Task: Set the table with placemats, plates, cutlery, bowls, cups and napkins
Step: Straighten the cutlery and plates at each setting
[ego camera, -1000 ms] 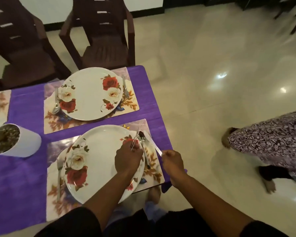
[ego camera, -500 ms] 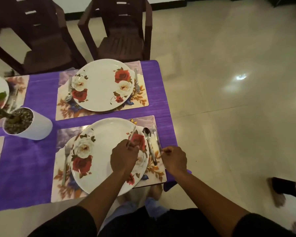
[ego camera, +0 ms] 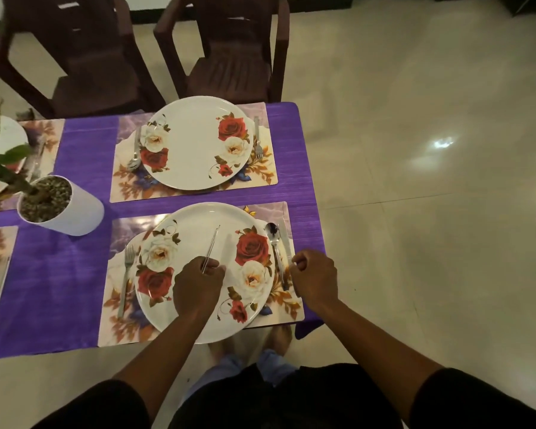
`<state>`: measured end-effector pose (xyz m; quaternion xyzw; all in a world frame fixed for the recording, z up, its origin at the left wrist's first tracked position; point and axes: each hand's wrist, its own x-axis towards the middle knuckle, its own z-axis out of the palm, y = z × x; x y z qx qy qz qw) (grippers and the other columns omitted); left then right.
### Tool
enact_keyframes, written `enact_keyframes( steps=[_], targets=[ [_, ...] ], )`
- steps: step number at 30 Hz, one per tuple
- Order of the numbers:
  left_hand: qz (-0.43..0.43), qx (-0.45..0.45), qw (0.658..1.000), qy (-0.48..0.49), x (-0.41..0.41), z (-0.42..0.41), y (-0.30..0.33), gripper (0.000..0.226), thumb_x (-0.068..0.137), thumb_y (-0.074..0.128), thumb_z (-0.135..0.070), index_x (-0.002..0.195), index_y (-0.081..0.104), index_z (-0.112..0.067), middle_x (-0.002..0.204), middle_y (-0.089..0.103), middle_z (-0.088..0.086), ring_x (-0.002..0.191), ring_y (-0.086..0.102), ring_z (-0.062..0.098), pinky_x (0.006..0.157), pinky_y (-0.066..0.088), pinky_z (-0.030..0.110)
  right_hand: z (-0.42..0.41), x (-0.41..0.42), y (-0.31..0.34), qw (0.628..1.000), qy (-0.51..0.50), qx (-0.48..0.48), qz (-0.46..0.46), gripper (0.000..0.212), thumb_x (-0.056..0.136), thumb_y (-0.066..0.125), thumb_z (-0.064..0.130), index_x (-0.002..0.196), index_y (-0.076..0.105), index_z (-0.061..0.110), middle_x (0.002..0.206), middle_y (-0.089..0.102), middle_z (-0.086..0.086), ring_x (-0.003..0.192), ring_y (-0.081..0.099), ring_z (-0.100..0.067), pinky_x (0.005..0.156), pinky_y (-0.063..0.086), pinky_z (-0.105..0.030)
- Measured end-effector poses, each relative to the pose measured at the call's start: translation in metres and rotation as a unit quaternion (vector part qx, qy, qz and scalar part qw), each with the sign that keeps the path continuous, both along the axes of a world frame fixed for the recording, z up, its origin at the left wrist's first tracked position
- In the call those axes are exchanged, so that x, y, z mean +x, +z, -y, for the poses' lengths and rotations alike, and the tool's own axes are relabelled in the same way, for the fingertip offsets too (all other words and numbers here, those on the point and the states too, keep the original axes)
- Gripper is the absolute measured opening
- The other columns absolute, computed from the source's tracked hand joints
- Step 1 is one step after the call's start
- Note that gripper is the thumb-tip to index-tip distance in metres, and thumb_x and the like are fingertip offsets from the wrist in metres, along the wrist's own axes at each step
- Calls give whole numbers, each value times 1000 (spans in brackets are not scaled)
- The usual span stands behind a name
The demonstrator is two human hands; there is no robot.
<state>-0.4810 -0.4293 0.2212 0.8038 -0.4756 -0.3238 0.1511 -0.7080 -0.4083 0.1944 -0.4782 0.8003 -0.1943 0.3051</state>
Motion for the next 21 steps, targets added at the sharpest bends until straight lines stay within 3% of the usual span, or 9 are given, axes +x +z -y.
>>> enact_keyframes(
  steps=[2,4,9,17,21],
  targets=[
    [0,-1,1000,-2,3,-2,0,18,94,70,-40,103,72,-24,100,74,-3,93,67,19,92,56,44,1,7,-1,1000,26,-5,-3,8,93,72,26,86,68,25,73,62,17,63,61,-3,60,44,-5],
    [0,-5,1000,-6,6,-4,-2,17,93,71,-38,102,72,-24,99,75,-4,91,67,19,90,56,42,4,14,-4,999,50,-4,-4,11,94,70,31,87,70,23,75,66,12,66,64,-6,68,56,-18],
    [3,1,1000,-18,9,-9,-5,19,92,73,-37,104,71,-22,103,75,-2,92,66,18,93,57,44,5,24,-11,997,68,-8,-22,20,94,70,41,98,69,20,87,70,7,77,65,-11,76,57,-25],
    [-5,3,1000,-28,16,-14,-8,21,93,73,-39,106,69,-23,105,75,0,92,66,18,93,55,43,2,26,-10,998,62,-7,-21,23,92,74,41,103,71,21,91,73,8,73,63,-7,66,43,-13],
    [-10,-5,1000,-27,17,-13,-9,21,94,72,-36,107,71,-20,106,74,0,91,64,16,93,55,43,-3,25,-8,999,51,-4,-16,23,92,73,41,105,71,21,94,73,9,74,60,-6,73,45,-16]
  ],
)
